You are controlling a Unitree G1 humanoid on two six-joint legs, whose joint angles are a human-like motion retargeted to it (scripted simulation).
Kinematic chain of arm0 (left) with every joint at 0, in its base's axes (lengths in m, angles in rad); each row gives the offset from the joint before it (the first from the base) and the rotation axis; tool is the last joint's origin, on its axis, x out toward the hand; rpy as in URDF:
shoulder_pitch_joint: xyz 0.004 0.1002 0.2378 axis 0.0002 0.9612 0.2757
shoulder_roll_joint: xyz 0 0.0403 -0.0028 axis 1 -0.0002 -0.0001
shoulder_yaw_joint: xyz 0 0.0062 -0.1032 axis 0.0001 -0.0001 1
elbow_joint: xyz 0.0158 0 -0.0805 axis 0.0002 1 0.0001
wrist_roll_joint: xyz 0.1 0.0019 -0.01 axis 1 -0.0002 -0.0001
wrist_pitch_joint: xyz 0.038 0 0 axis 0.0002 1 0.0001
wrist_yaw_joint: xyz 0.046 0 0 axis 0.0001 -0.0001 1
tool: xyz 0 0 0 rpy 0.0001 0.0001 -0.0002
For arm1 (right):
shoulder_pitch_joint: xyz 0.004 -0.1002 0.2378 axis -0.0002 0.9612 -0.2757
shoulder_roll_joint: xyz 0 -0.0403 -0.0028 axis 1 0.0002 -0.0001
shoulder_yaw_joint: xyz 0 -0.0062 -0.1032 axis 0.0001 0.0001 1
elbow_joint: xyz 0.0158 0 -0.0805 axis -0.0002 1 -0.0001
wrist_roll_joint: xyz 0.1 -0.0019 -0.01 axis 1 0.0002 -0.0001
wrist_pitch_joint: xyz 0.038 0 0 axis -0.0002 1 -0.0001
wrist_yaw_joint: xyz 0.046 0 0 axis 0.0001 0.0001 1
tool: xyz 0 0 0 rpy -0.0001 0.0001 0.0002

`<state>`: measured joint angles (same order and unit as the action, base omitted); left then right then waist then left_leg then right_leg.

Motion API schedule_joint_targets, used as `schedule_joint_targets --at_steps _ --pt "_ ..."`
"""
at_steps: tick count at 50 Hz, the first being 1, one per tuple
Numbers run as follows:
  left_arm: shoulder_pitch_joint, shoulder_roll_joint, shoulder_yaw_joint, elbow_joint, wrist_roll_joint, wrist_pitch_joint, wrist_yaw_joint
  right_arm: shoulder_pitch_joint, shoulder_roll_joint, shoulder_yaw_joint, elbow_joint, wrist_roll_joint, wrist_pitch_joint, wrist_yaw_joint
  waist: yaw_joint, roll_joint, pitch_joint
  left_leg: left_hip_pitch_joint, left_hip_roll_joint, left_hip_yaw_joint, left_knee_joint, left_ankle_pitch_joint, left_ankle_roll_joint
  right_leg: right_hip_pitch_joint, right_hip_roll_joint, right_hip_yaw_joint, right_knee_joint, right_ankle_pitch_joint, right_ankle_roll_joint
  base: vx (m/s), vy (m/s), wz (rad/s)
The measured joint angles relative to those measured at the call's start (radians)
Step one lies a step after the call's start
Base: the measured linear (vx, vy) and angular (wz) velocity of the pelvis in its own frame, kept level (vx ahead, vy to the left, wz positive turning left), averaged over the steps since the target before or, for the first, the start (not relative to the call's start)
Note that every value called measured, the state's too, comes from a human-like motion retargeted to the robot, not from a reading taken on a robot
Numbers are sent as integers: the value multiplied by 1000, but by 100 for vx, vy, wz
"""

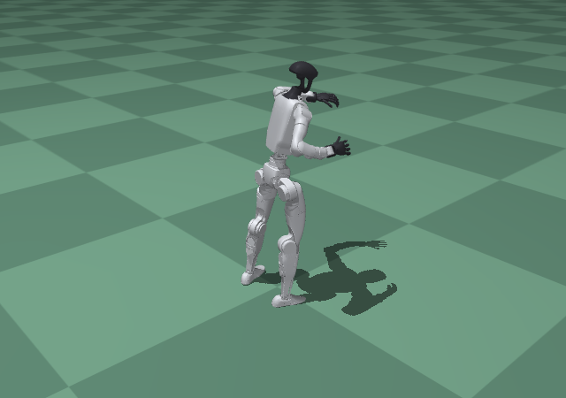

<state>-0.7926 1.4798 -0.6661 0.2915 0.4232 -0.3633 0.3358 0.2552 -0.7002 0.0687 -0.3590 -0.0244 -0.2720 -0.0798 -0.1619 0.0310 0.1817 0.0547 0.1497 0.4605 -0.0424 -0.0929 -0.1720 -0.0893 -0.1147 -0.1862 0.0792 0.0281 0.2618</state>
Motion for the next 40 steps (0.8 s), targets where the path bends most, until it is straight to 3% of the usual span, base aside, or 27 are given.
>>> schedule_joint_targets --at_steps 5,10,17,22,27,35,40 --pt "-90 -17 -8 262 30 40 -9 -40 -39 36 -3 -10 -2 8 -50 12 2 4 -4 6 -10 5 4 -6 -2 6 5 -2 0 0 0 0" --pt "-256 -50 -67 392 12 68 5 -75 -61 60 -3 -22 -1 5 -106 18 5 10 -6 23 -21 11 7 -10 2 19 -6 6 0 0 -1 -12" --pt "-632 -145 -357 382 33 62 17 -78 -73 51 15 -19 4 -6 -162 26 2 9 9 40 -32 23 -3 -13 25 25 -33 25 0 0 -1 -6" --pt "-857 -232 -544 228 63 53 32 -63 -57 35 25 -12 12 -4 -169 11 -3 4 13 39 -28 24 -9 -15 27 21 -35 27 0 0 0 0" --pt "-915 -260 -587 -83 60 32 50 -55 -37 23 28 -10 26 -2 -153 -4 -5 1 9 28 -21 17 -10 -15 18 15 -23 19 0 0 0 0" --pt "-725 -205 -511 -579 -27 -27 8 -40 -8 8 29 -31 44 -8 -79 -19 -6 -5 2 0 -15 7 -5 -9 3 -5 -6 5 0 1 2 15" --pt "-533 -110 -475 -662 -38 -59 16 -34 5 11 17 -23 27 -20 -23 -30 -9 -8 -5 -14 -13 5 -2 -6 -6 -14 0 -2 0 0 0 4"
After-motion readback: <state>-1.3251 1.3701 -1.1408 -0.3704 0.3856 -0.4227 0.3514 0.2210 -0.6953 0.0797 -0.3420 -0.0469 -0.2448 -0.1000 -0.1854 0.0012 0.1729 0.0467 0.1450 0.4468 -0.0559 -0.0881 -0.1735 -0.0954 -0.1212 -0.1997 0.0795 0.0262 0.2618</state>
